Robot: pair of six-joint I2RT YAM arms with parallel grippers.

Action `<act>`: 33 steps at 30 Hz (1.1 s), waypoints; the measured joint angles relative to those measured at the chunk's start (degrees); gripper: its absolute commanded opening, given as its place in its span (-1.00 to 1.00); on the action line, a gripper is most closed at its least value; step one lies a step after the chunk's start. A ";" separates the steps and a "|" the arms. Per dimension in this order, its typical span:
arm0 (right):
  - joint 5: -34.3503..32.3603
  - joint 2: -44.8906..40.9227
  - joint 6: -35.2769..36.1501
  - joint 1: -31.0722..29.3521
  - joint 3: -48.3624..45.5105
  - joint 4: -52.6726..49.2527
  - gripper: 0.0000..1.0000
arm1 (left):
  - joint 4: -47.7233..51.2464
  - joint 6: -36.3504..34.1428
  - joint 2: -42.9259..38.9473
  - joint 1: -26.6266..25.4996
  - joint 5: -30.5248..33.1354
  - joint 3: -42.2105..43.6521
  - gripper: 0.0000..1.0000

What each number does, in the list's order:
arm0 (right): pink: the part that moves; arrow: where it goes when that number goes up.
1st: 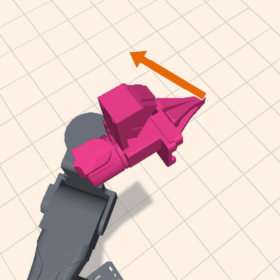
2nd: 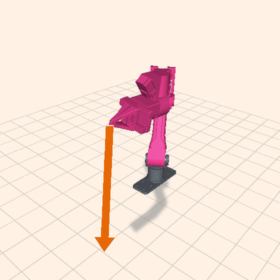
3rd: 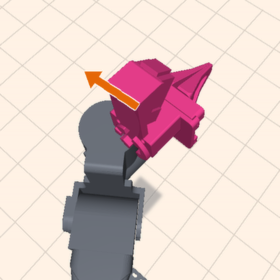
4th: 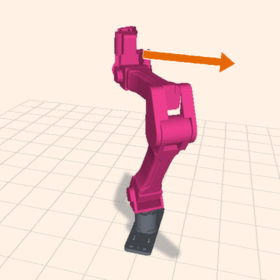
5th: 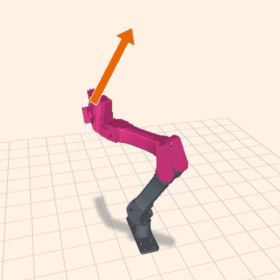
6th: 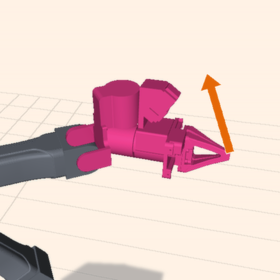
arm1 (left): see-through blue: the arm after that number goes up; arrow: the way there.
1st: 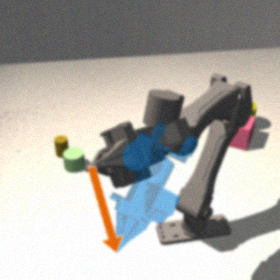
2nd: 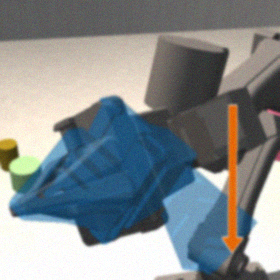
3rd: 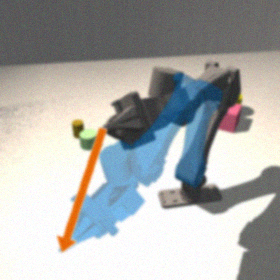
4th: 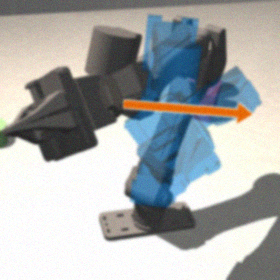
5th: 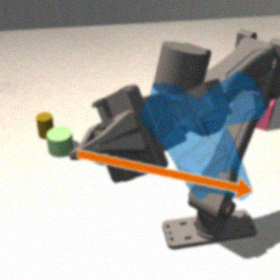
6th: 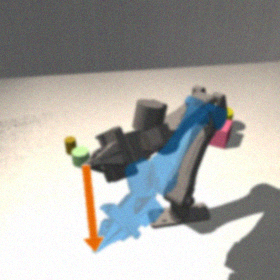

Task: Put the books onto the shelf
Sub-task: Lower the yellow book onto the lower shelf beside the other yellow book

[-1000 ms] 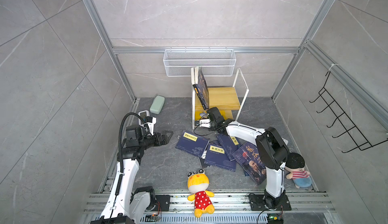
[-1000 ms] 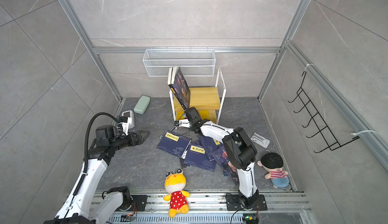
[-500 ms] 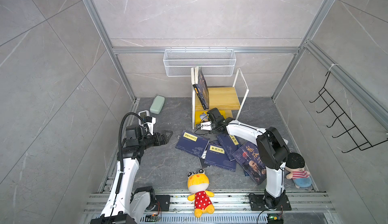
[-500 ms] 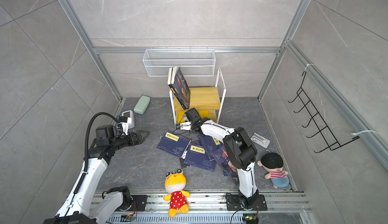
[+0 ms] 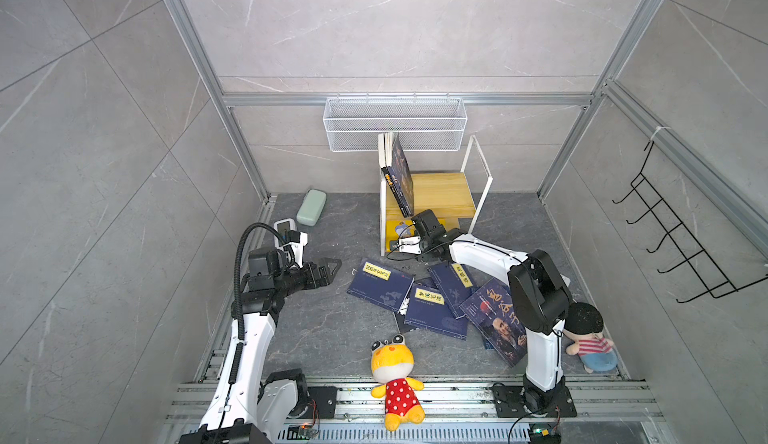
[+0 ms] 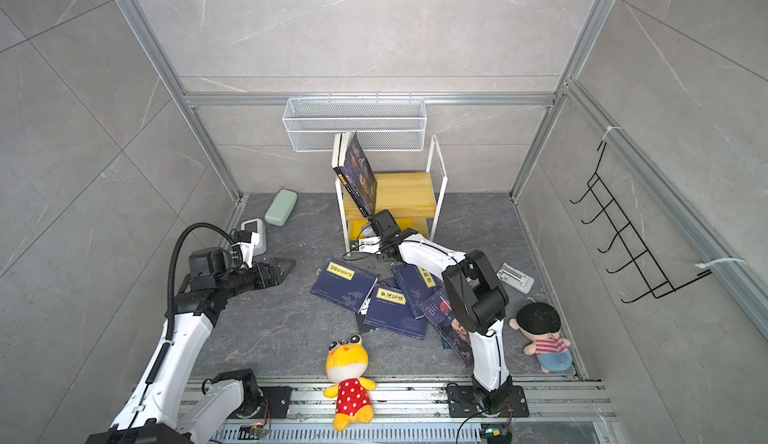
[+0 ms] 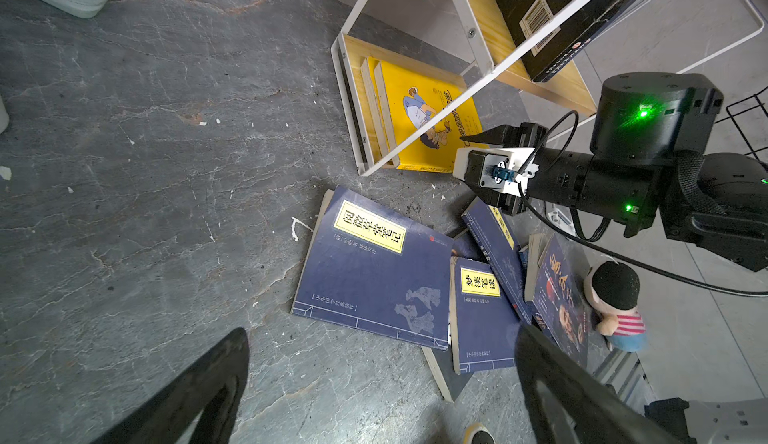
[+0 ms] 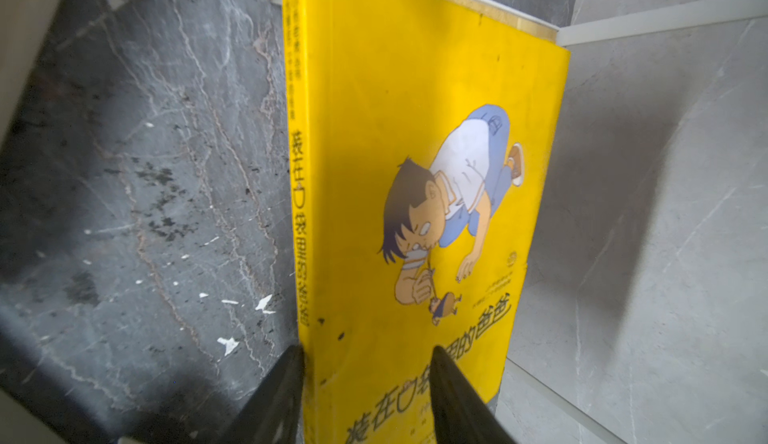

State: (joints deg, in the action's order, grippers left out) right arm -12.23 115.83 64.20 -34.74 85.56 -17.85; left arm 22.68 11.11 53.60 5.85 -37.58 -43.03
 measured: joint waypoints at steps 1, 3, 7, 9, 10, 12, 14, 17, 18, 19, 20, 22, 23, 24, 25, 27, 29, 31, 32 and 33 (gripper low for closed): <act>-0.17 0.37 -0.02 0.00 0.15 0.31 -0.04 | 0.00 0.00 0.00 0.07 0.00 0.00 0.99; -0.33 0.90 0.02 0.02 0.17 0.83 -0.08 | -0.02 0.04 0.00 0.22 0.00 0.00 0.99; -0.76 1.20 0.00 0.00 0.26 1.09 -0.18 | -0.02 0.20 -0.02 0.28 -0.02 0.00 0.99; -0.92 1.20 0.04 0.02 0.26 1.44 -0.24 | -0.02 0.22 0.00 0.31 0.00 0.00 0.99; -1.03 1.20 0.20 0.02 0.26 1.73 -0.26 | -0.04 0.24 0.00 0.31 0.00 0.00 0.99; -1.14 1.25 0.31 0.02 0.28 2.19 -0.31 | -0.09 0.26 0.00 0.33 0.00 0.02 0.99; -1.36 1.64 0.26 0.02 0.72 2.27 -0.32 | -0.07 0.26 0.00 0.33 -0.02 0.04 0.99; -1.31 2.36 0.28 0.02 1.09 2.47 -0.36 | -0.09 0.48 0.00 0.33 -0.02 0.04 0.99; -1.33 2.51 0.28 0.02 1.11 2.49 -0.37 | -0.09 0.66 0.00 0.33 -0.07 0.04 0.99; -1.36 2.69 0.26 0.02 1.25 2.47 -0.38 | -0.09 0.70 0.00 0.31 -0.09 0.04 0.99; -1.38 2.91 0.26 0.02 1.49 2.40 -0.38 | -0.09 0.76 0.00 0.33 -0.13 0.04 1.00; -1.33 2.99 0.26 0.02 1.66 2.38 -0.37 | -0.09 0.83 0.00 0.33 -0.17 0.04 0.99; -1.25 2.99 0.26 0.02 1.68 2.43 -0.35 | -0.09 0.83 0.00 0.33 -0.15 0.04 1.00; -1.27 2.99 0.28 0.02 1.68 2.47 -0.33 | -0.09 0.83 0.00 0.37 -0.15 0.04 1.00; -1.27 2.99 0.28 0.02 1.68 2.47 -0.29 | -0.09 0.83 0.00 0.42 -0.15 0.04 1.00; -1.31 2.99 0.28 0.02 1.68 2.47 -0.24 | -0.09 0.83 0.00 0.57 -0.17 0.04 0.99; -1.25 2.93 0.31 0.04 1.68 2.25 -0.21 | -0.09 0.85 0.00 0.63 -0.17 0.04 0.99; -0.94 2.64 0.33 0.20 1.62 1.70 -0.21 | -0.09 0.85 0.00 0.70 -0.15 0.04 1.00; -0.76 2.25 0.44 0.33 1.40 1.57 -0.23 | -0.11 0.85 0.00 0.70 -0.15 0.04 0.99; -0.59 1.77 0.46 0.52 1.20 1.29 -0.25 | -0.11 0.85 0.00 0.70 -0.15 0.04 0.99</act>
State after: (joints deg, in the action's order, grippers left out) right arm -12.82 117.60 64.66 -34.22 86.76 -16.56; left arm 22.57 11.97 53.60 6.55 -37.74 -42.98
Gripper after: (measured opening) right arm 0.389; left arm 0.998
